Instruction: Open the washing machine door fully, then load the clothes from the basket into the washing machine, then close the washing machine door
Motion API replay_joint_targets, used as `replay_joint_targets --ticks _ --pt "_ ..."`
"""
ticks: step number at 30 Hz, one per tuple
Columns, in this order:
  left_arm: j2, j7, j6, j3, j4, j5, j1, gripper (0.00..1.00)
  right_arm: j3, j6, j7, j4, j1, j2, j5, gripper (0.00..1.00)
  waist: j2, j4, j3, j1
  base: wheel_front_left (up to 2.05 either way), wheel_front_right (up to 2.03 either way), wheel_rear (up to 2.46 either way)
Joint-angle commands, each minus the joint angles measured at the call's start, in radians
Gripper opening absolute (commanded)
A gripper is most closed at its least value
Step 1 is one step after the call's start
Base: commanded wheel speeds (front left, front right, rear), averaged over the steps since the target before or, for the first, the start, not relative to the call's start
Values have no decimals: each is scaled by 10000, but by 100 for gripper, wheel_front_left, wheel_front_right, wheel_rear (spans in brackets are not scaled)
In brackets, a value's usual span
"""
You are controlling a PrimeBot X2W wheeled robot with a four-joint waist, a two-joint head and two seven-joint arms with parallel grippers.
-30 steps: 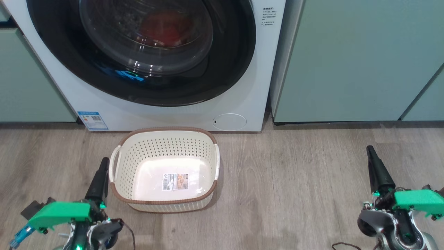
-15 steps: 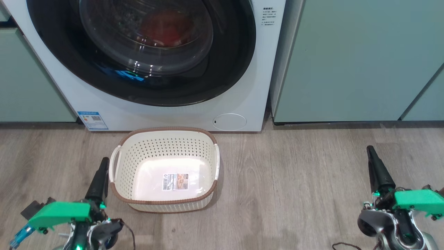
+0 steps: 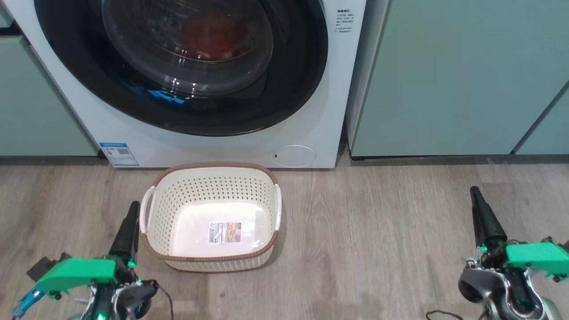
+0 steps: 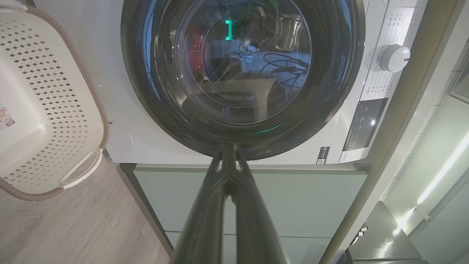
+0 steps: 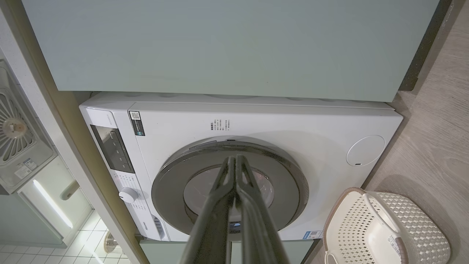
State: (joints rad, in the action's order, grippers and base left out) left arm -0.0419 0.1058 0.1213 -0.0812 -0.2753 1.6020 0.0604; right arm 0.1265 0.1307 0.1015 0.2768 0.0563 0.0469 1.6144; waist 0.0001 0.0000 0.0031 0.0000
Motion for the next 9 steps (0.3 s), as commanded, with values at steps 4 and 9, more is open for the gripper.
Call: replay_joint_targets --ticks 4,9 --pt "-83 77 94 -329 300 64 476 0 -165 0 86 -322 512 67 -27 0 -1 0 0 0 0 0 0" --pt "-83 77 94 -329 300 64 476 0 -161 0 89 -322 513 65 -30 0 -1 0 0 0 0 0 0"
